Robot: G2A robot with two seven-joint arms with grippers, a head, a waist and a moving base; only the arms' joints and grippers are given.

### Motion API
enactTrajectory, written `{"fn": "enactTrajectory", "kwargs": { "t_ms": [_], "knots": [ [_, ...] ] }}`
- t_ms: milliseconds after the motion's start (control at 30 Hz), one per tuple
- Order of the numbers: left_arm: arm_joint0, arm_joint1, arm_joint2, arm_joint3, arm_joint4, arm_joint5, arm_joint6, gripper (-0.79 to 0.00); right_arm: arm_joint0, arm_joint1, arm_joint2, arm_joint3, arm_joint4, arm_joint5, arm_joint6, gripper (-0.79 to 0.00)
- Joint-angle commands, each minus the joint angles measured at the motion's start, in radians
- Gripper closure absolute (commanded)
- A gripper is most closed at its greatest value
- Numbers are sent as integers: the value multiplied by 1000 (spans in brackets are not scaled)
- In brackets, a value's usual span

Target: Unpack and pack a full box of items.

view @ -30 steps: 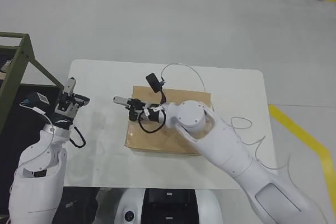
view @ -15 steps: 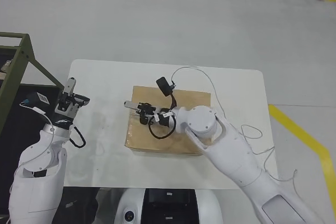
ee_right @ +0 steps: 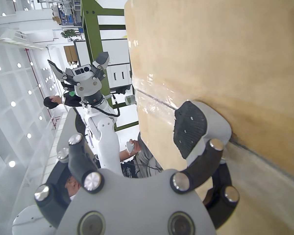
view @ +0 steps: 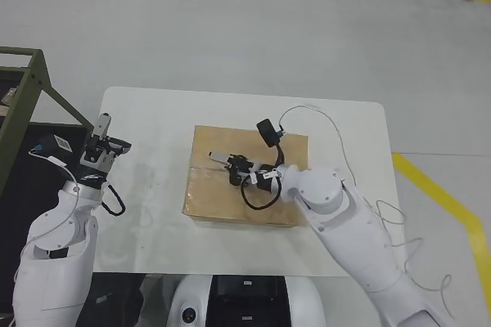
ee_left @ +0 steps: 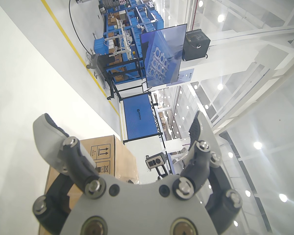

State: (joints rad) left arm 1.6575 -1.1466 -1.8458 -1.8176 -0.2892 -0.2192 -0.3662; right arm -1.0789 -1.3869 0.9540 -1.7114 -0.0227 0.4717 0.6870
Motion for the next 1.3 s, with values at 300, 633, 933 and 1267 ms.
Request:
{"fn": "enactTrajectory", "kwargs": {
  "t_ms": [300,633,933,1267],
  "knots": [
    [0,0,0,0,0,0,0,-785,-145,46,146,-135,-60,35,7,-785],
    [0,0,0,0,0,0,0,-785,-253,72,266,-210,-79,67,-44,-785],
    [0,0,0,0,0,0,0,-785,-338,92,357,-289,-94,77,-64,-785],
    [0,0,0,0,0,0,0,-785,-371,103,387,-314,-72,62,-58,-785]
  ]
}}
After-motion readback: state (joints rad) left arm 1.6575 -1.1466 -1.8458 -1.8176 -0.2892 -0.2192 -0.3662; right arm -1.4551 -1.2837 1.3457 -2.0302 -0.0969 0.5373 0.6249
